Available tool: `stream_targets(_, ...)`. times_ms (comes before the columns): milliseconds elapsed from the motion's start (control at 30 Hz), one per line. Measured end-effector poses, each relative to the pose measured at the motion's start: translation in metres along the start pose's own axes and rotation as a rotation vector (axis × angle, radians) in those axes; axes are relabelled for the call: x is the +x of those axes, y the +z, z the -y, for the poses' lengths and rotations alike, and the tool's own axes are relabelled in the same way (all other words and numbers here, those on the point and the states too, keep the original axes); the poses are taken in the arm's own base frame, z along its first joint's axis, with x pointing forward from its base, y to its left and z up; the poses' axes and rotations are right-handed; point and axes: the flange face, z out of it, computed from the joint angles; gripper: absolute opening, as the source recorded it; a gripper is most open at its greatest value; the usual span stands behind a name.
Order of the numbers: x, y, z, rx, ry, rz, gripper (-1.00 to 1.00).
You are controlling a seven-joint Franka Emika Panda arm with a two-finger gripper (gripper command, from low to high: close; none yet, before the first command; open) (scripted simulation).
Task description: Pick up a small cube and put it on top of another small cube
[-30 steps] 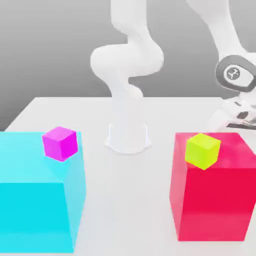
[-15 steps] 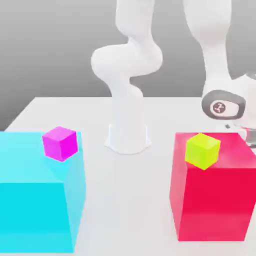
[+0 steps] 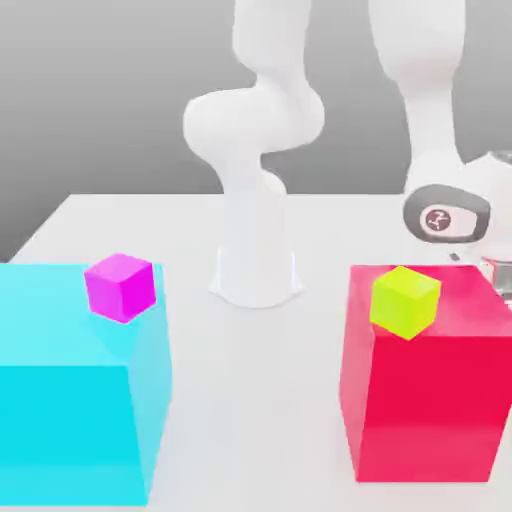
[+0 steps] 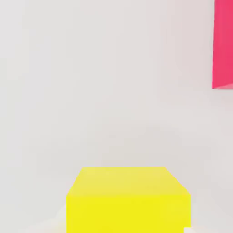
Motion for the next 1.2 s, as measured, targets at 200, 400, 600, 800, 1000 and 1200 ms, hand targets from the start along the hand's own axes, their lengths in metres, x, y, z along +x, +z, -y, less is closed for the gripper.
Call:
stream_targets(200,-0.007,-0.056,0.033,0.099,-0.176,-0.018,-1.00)
stream_targets(400,0.025,-0.109,0.077,0.163,-0.353,-0.085,-1.00)
stream_targets(600,0.133,-0.189,0.093,0.124,-0.219,-0.114,-1.00)
stream_targets(800,0.220,-0.251,0.052,0.051,0.019,-0.059,-1.00)
stream_targets(1000,0.268,-0.265,0.004,0.002,0.204,-0.002,-1.00)
stream_targets(1200,0.269,-0.226,0.001,-0.001,0.212,0.000,1.00)
